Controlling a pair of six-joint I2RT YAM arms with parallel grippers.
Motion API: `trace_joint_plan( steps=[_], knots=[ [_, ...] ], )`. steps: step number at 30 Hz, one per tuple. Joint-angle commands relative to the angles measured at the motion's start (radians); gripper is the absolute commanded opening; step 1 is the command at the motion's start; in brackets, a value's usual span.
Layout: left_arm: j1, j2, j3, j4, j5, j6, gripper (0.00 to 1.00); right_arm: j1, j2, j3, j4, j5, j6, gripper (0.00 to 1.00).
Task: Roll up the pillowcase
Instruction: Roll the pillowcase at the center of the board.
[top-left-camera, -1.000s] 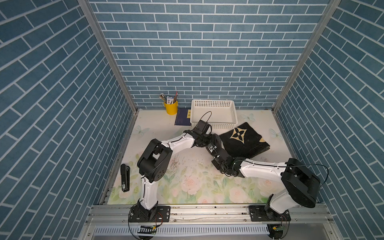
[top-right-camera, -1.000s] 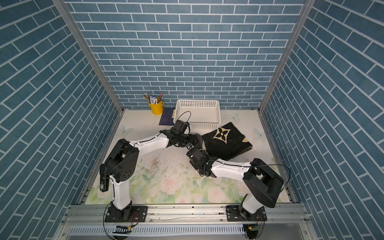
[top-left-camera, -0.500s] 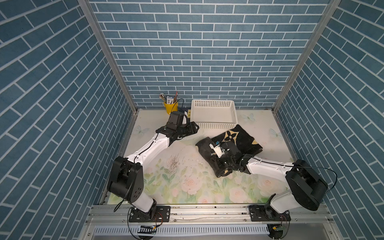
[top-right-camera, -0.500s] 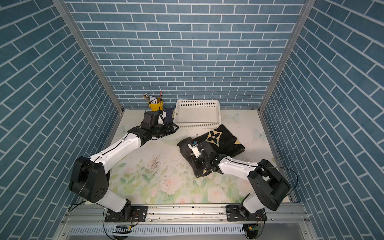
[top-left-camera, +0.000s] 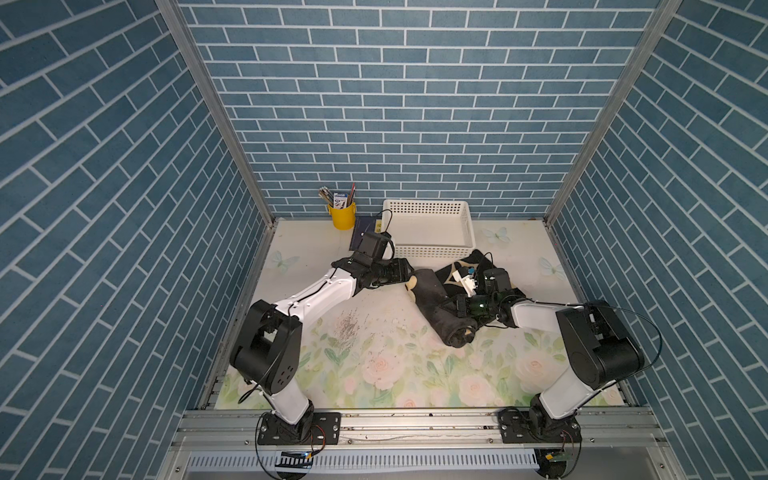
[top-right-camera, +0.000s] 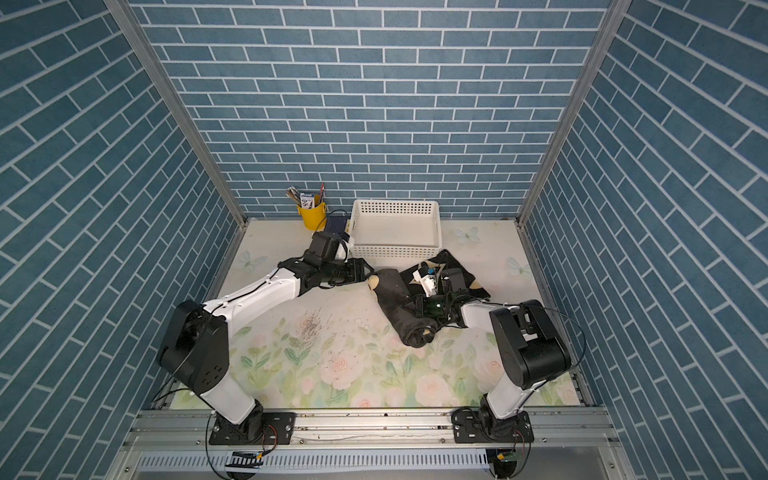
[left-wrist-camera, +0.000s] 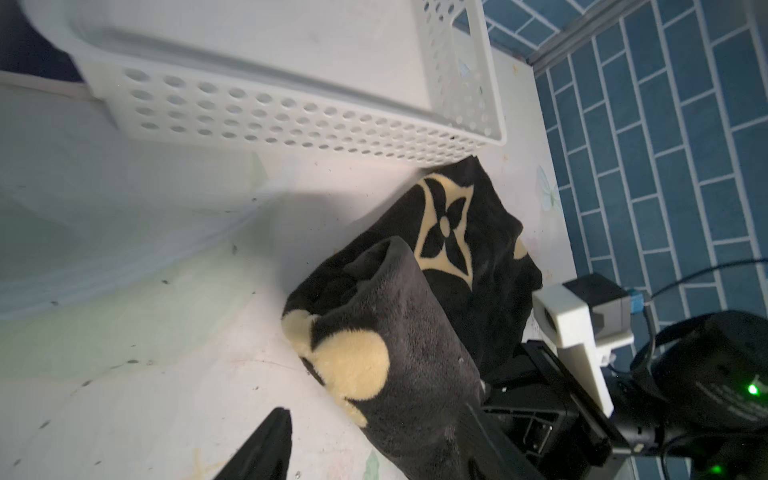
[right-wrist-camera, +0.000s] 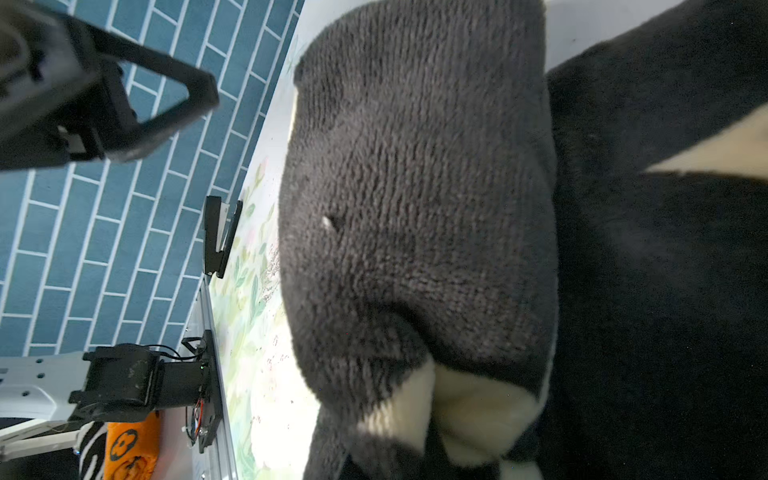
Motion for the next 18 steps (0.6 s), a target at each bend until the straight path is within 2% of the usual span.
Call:
trace_joint_plan(
  steps=[1, 5, 8, 9, 13, 16, 17, 18],
  knots=[
    [-0.05, 0.067, 0.053, 0.006, 0.009, 0.035, 0.67, -0.037, 0.06, 0.028, -0.08, -0.008, -0.012, 0.07],
    [-0.112, 0.168, 0.124, 0.015, 0.009, 0.035, 0.66, -0.046, 0.086, 0.076, -0.146, 0.02, -0.054, 0.23],
    [-0.132, 0.241, 0.152, 0.024, 0.003, 0.001, 0.64, -0.043, 0.045, 0.087, -0.169, 0.082, -0.055, 0.48],
    [-0.135, 0.265, 0.161, 0.023, 0.009, -0.007, 0.64, -0.041, 0.019, 0.086, -0.182, 0.115, -0.061, 0.52],
    [-0.15, 0.313, 0.18, 0.023, 0.002, -0.024, 0.63, 0.029, -0.162, 0.107, -0.32, 0.397, -0.134, 0.74],
    [-0.156, 0.331, 0.188, 0.035, 0.01, -0.034, 0.63, 0.156, -0.296, 0.104, -0.393, 0.691, -0.171, 0.84],
    [-0.158, 0.337, 0.192, 0.036, 0.013, -0.036, 0.63, 0.208, -0.332, 0.097, -0.409, 0.789, -0.177, 0.91],
    [-0.158, 0.342, 0.195, 0.037, 0.015, -0.037, 0.63, 0.255, -0.356, 0.092, -0.423, 0.863, -0.18, 0.92]
  ],
)
